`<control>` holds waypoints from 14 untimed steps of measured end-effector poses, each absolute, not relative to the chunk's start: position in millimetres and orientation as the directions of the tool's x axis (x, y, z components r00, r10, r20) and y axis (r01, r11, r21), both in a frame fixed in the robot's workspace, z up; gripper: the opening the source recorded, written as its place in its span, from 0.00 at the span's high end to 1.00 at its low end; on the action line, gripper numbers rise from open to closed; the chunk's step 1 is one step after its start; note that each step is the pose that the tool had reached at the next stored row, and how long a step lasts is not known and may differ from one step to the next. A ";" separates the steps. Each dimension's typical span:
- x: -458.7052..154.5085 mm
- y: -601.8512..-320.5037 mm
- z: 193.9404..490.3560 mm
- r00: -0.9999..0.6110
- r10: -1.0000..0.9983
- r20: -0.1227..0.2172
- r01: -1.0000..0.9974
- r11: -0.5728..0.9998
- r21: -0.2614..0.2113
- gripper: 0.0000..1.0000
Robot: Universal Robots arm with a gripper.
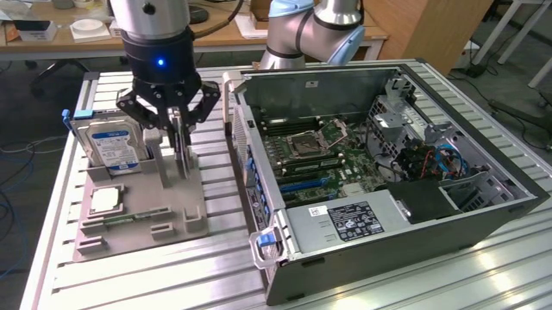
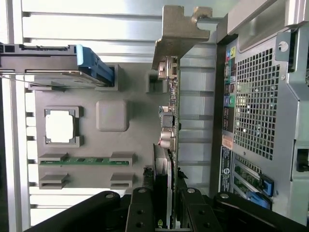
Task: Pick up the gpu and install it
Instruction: 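Pick up the gpu and move the gpu toward the slot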
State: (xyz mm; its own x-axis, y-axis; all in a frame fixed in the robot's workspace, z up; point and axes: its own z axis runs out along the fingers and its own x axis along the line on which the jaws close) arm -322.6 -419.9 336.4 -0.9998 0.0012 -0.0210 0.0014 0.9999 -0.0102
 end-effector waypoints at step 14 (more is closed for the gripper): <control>-322.6 -419.9 375.6 -1.000 0.001 -0.021 0.001 1.000 -0.010 0.73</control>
State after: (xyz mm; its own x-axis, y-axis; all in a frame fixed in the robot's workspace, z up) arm -322.6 -419.9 375.6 -0.9998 0.0012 -0.0210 0.0014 0.9999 -0.0102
